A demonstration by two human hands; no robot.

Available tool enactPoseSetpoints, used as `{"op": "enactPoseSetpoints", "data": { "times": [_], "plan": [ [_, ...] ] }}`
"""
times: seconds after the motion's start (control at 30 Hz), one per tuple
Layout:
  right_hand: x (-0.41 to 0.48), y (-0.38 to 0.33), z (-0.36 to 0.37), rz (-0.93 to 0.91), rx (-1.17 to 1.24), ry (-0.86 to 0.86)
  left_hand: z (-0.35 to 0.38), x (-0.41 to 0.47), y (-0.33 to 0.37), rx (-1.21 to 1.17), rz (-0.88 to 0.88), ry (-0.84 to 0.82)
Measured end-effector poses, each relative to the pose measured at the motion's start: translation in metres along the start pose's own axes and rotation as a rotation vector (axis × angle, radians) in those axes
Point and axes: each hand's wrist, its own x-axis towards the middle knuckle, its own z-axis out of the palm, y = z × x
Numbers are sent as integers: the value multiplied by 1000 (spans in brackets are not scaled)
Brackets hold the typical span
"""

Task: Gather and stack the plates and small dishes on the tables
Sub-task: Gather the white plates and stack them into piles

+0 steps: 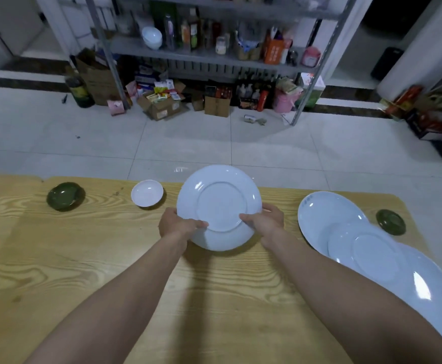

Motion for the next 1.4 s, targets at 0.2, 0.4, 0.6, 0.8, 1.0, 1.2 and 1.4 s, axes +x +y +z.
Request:
{"op": "enactPoseSetpoints", "data": {
  "times": [0.2,0.4,0.6,0.8,1.0,1.2,1.4],
  "plan": [
    [-52,-8,-40,-160,145,27,-1,-72,17,-42,207,1],
    [-91,3,-79,-139,497,-12,-10,-123,10,-189,213,-54],
    [-119,31,-106,-157,475,-72,-25,-161,-15,-305,290,-261],
    [-136,81,-125,-197,81,-62,-40,-150,-66,-117,386,-294],
    [-133,155,-123,-70,-111,-7,-48,-124,-143,-70,232,-266],
    [-134,194,-116,8,-168,52,-53,-113,-184,-15,163,-220],
    [-129,198,-113,16,-241,52,-51,-104,-191,47,125,-166]
  ]
}}
